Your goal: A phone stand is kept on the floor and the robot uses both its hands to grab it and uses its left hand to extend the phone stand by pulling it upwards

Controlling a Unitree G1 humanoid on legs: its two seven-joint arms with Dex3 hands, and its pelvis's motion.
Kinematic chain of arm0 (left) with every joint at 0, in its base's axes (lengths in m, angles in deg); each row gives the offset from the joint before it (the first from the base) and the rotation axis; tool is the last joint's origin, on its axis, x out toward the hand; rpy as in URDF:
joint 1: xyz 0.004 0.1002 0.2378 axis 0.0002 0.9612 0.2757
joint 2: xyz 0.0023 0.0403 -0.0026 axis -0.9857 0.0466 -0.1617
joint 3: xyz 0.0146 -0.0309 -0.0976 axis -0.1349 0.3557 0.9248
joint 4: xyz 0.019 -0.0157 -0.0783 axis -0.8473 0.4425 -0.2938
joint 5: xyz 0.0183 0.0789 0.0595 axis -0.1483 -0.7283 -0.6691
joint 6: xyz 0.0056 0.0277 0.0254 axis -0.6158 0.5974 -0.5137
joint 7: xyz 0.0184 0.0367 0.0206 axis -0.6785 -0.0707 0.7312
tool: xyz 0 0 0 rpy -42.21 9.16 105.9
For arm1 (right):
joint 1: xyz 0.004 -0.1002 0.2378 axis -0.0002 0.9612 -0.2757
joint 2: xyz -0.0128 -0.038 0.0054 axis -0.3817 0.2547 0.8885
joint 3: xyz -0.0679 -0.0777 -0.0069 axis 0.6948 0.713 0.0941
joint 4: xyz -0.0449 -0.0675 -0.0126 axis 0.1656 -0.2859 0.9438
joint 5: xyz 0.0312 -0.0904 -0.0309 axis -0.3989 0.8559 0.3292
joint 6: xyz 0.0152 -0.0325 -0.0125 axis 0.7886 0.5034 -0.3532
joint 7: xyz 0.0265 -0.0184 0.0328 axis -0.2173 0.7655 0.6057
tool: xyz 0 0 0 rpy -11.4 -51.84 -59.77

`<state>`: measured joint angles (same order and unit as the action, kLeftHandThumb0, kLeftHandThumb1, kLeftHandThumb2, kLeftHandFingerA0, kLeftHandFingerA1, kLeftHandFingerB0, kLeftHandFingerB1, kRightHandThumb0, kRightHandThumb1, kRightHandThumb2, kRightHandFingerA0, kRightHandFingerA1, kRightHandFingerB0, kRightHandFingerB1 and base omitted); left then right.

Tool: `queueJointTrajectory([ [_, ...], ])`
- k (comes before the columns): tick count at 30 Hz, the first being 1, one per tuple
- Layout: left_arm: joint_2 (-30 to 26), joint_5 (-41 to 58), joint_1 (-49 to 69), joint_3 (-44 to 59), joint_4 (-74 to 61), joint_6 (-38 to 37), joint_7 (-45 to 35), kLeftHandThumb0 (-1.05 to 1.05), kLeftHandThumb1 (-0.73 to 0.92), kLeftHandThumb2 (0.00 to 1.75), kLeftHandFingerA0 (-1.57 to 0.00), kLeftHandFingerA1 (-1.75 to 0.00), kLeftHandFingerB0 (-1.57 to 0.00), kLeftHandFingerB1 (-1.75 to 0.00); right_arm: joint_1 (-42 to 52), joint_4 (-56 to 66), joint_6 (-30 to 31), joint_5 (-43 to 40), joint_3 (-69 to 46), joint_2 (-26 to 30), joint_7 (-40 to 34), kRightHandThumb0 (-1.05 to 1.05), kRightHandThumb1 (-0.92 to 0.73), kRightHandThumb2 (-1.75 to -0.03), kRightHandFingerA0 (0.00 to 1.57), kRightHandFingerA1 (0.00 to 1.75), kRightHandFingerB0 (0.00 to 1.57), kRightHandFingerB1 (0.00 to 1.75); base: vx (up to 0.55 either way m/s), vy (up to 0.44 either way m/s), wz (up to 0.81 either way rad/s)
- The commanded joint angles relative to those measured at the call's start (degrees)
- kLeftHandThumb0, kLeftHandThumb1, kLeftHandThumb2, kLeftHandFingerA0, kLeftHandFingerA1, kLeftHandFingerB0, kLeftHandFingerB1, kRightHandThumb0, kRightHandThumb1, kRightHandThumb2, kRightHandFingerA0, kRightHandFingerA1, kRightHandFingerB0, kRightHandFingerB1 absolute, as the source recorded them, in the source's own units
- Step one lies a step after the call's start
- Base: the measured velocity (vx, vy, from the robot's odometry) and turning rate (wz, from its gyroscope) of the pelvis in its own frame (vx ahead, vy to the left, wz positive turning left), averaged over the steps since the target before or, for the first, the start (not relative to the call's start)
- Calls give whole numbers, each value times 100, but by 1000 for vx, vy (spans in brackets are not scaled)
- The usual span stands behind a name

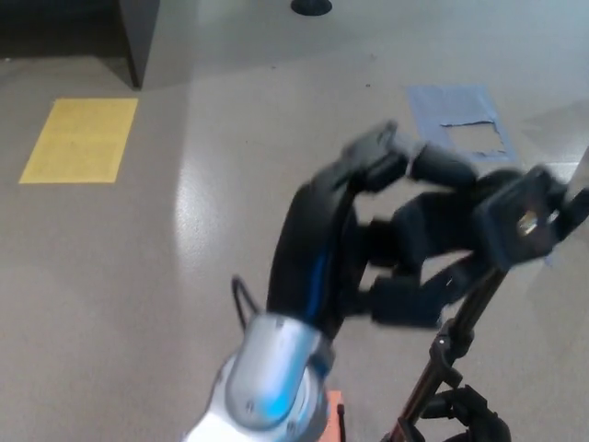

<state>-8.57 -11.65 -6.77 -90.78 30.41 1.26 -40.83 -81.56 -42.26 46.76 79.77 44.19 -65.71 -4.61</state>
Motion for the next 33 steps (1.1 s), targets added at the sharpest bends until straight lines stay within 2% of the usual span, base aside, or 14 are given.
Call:
queueJointTrajectory([
  [1,1572,765,-2303,1129,-450,728,549,-31,39,104,-156,-166,-129,-154,204,-309,110,105,12,325,-309,-40,-72,-56,56,172,54,157,0,0,0],
  [4,1479,797,-2820,1480,-387,792,595,-31,42,95,-148,-160,-120,-147,216,-335,93,88,1,313,-300,-39,-72,-55,56,173,54,157,0,0,0],
  [5,1458,812,-3032,1626,-375,852,627,-19,49,83,-113,-175,-82,-175,225,-350,69,89,2,305,-301,-38,-72,-54,57,174,54,158,0,0,0],
  [7,1504,866,-3336,1843,-355,935,727,-17,50,80,-108,-175,-79,-175,225,-365,63,106,10,301,-333,-39,-72,-55,57,173,55,158,0,0,0],
  [11,1406,837,-3864,2123,-266,970,844,-17,55,74,-103,-175,-77,-175,257,-325,55,56,-34,289,-242,-36,-73,-54,55,173,53,159,0,0,0],
  [15,1326,940,-4107,2289,-267,1097,921,-18,53,73,-101,-175,-76,-175,251,-348,37,128,12,313,-284,-36,-73,-54,55,173,53,159,0,0,0],
  [25,1278,959,-3711,2095,-297,1027,745,-17,52,75,-101,-175,-75,-175,285,-331,28,-33,-126,289,-102,-36,-73,-53,55,175,52,160,0,0,0],
  [26,1251,969,-3687,2077,-277,1013,713,-24,40,90,-130,-143,-110,-134,293,-328,28,-38,-134,295,-95,-37,-73,-54,54,173,52,159,0,0,0],
  [28,1238,965,-3672,2061,-271,1022,721,-24,40,89,-131,-144,-110,-134,295,-320,38,-60,-156,291,-96,-36,-72,-53,54,173,52,158,0,0,0],
  [29,1230,982,-3648,2051,-270,1023,709,-15,55,74,-101,-175,-75,-175,298,-320,34,-92,-179,279,-63,-36,-73,-53,53,174,51,160,0,0,0],
  [33,1149,1022,-3506,1949,-287,1050,623,-18,59,71,-101,-175,-76,-175,324,-332,44,-30,-140,265,-117,-36,-72,-54,52,171,51,157,0,0,0],
])
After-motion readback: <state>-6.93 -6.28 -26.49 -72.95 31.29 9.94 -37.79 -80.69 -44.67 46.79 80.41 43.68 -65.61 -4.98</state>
